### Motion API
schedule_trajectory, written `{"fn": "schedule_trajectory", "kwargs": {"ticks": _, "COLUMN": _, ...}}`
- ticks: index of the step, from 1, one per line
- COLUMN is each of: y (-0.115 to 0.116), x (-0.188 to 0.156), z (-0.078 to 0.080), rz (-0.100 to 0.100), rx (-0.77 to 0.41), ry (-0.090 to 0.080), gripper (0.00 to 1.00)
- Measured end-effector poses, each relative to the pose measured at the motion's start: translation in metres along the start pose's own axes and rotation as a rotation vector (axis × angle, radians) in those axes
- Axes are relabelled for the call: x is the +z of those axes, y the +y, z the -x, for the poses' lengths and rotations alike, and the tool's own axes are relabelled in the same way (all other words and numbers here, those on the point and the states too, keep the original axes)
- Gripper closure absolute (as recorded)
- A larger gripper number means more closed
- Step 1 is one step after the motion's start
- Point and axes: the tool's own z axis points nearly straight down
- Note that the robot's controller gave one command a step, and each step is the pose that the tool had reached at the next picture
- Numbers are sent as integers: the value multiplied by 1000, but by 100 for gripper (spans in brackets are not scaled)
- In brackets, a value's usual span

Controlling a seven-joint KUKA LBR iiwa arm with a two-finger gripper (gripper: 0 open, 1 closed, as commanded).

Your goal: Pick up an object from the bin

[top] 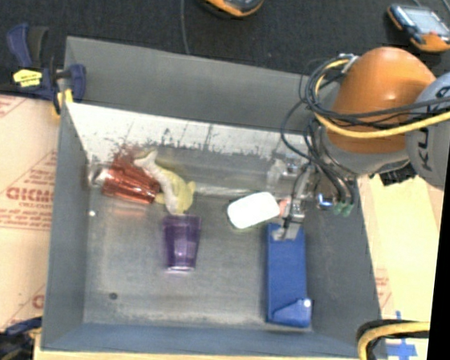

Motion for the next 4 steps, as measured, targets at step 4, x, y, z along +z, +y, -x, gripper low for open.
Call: {"fn": "schedule_trajectory", "kwargs": {"ticks": 4, "y": 16, "x": 16, "z": 1, "rz": -3, "rx": -159, "ry": -19, "gripper": 0}}
